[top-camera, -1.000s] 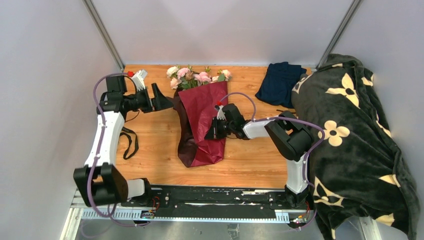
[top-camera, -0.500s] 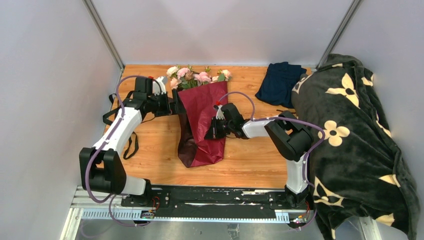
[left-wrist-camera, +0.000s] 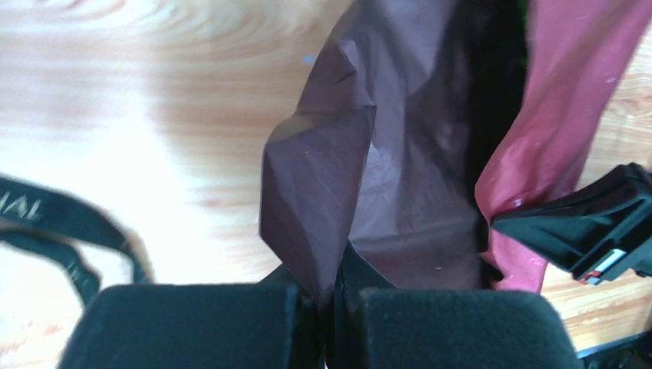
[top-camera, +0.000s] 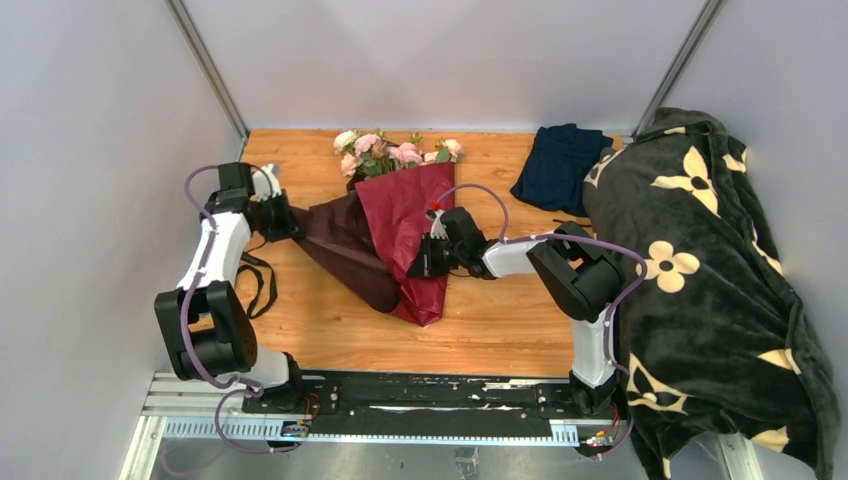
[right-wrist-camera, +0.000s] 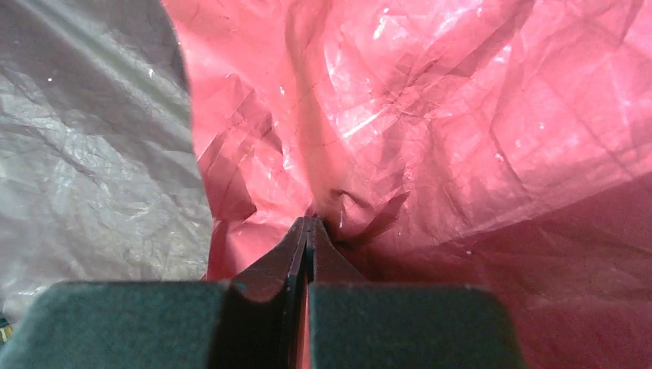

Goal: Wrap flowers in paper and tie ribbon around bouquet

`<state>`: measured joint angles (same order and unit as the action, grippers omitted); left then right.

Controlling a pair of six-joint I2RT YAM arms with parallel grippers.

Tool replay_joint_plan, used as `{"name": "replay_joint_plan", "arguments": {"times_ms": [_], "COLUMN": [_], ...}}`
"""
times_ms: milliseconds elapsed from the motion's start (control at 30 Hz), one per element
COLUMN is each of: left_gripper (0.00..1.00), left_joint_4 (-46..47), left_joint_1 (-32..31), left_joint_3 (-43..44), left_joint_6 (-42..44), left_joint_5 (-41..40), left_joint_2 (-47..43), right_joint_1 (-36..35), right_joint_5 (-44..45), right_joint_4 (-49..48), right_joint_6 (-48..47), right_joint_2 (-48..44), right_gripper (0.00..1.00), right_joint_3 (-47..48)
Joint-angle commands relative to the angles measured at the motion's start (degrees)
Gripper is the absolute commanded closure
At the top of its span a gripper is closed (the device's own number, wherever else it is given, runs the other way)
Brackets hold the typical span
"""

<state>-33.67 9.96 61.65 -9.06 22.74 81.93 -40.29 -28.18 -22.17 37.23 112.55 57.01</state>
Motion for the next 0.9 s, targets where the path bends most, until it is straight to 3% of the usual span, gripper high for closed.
{"name": "replay_joint_plan", "arguments": {"times_ms": [0, 300, 467, 567, 633, 767, 867], "left_gripper": [1.00, 1.00, 0.96, 0.93, 0.98, 1.00, 1.00], "left_joint_4": [-7.05, -7.73, -9.04, -6.89, -3.96, -4.34, -8.01], "left_joint_1": [7.26, 11.04, 12.10, 12.06, 12.03, 10.75, 2.92], "left_joint_3": [-1.68, -3.24, -2.60, -3.76, -4.01, -0.67, 4.81], "left_joint_6": [8.91, 12.83, 13.90, 15.21, 15.68, 15.59, 16.49], "left_joint_5": [-1.71, -5.57, -2.85, -4.71, -6.79, 1.66, 5.58], "left_joint_2": [2.02, 11.69, 16.04, 14.66, 13.18, 7.57, 0.65], "right_joint_1": [-1.91, -3.90, -4.85, -5.25, -5.16, -4.94, -4.97], "right_joint_5": [5.24, 5.01, 3.81, 1.43, 0.42, 0.30, -1.19], "right_joint_4": [4.47, 5.52, 6.76, 10.60, 13.93, 19.32, 13.83], "right_joint_6": [-0.58, 0.09, -0.34, -3.49, -6.29, -9.00, -5.31], "right_joint_2": [4.00, 5.65, 5.42, 3.62, 2.32, 4.68, 8.05], "right_gripper": [1.00, 1.00, 1.00, 0.99, 0.98, 0.97, 0.98], "right_joint_3": [-0.97, 2.14, 4.08, 7.21, 9.87, 15.12, 13.06]}}
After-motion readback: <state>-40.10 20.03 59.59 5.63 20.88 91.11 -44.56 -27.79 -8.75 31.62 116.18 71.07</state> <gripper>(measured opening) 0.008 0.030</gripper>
